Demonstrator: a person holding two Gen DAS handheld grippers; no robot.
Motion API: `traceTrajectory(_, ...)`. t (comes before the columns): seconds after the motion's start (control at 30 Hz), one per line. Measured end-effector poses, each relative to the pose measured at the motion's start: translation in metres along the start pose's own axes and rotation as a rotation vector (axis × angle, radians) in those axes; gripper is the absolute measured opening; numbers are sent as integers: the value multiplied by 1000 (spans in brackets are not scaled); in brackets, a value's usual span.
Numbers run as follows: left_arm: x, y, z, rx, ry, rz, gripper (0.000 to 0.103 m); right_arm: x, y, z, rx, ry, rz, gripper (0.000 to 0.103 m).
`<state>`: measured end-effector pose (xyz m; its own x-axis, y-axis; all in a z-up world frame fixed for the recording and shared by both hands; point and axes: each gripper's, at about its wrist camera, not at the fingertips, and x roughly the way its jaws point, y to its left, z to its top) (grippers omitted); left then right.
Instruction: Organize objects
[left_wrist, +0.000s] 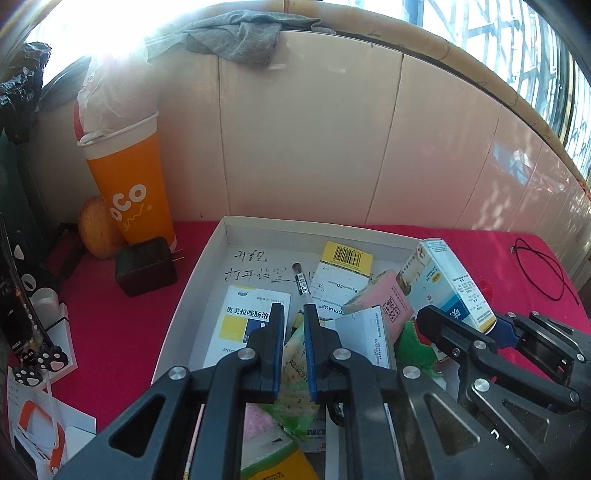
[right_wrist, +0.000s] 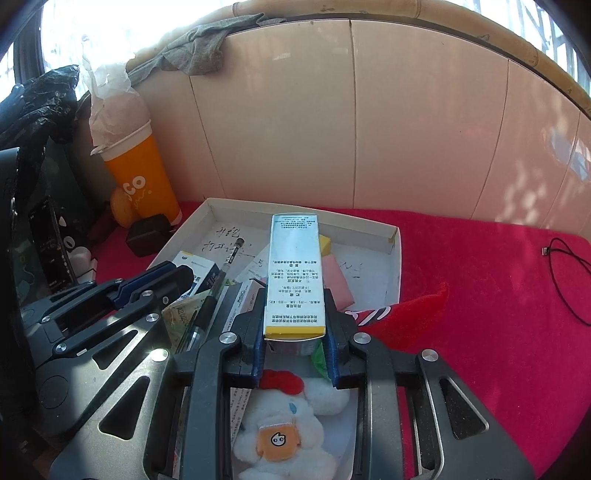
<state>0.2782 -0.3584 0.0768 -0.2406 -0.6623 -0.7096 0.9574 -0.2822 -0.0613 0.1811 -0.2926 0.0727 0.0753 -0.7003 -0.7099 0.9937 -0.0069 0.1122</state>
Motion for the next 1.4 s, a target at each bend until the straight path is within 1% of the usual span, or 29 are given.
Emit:
traceTrajectory(0.03,0,0,0,-1,-4,1,10,0,0,0,2,0,0,26)
traceTrajectory(0.07,-1,1,0,1,-11,5,10,1,-1,-1,5,2,-1,34)
traceTrajectory(0.1,-1,1,-1,2,-17,7,10,1,-2,-1,8,0,5,47)
traceTrajectory(0.17,-3,3,-2,-8,-30,11,15,0,-5,-2,10,-10,-4,59)
traceTrajectory(0.2,-4,6,-2,-19,-40,20,29,-1,-7,-1,17,-14,-5,63)
traceTrajectory(0.23,-6,9,-2,-32,-53,40,57,-2,-11,-1,30,-16,-4,64)
traceTrajectory(0.27,-8,14,-2,-50,-66,72,74,-3,-15,-2,46,-19,-7,65)
traceTrajectory(0.3,-10,20,-2,-70,-84,103,97,-5,-20,-2,67,-24,-3,72)
traceTrajectory(0.33,-14,26,-2,-91,-105,110,103,-6,-25,-2,83,-28,5,78)
traceTrajectory(0.37,-18,31,-3,-111,-123,101,103,-8,-27,-3,92,-33,6,89)
traceTrajectory(0.4,-23,32,-3,-124,-133,102,103,-10,-27,-3,91,-39,3,91)
traceTrajectory(0.47,-31,28,-3,-112,-159,122,103,-14,-24,-5,75,-52,2,91)
traceTrajectory(0.5,-34,25,-3,-95,-176,141,103,-16,-20,-6,61,-55,2,91)
traceTrajectory(0.53,-37,22,-3,-81,-191,179,103,-18,-18,-7,51,-62,-4,91)
traceTrajectory(0.57,-41,20,-2,-75,-206,195,103,-22,-16,-8,46,-69,-6,91)
traceTrajectory(0.7,-52,24,-4,-108,-224,191,103,-34,-12,-12,25,-95,-12,91)
traceTrajectory(0.8,-61,21,-7,-103,-237,200,103,-40,-4,-17,-11,-110,-34,91)
traceTrajectory(1.0,-70,18,-14,-108,-241,185,103,-49,5,-27,-36,-117,-48,91)
traceTrajectory(1.1,-78,19,-21,-118,-248,175,103,-58,2,-31,-40,-129,-57,91)
traceTrajectory(1.27,-97,17,-32,-122,-282,149,103,-71,-8,-41,-24,-144,-66,91)
traceTrajectory(1.4,-105,10,-34,-119,-264,143,103,-75,-14,-46,-19,-128,-78,91)
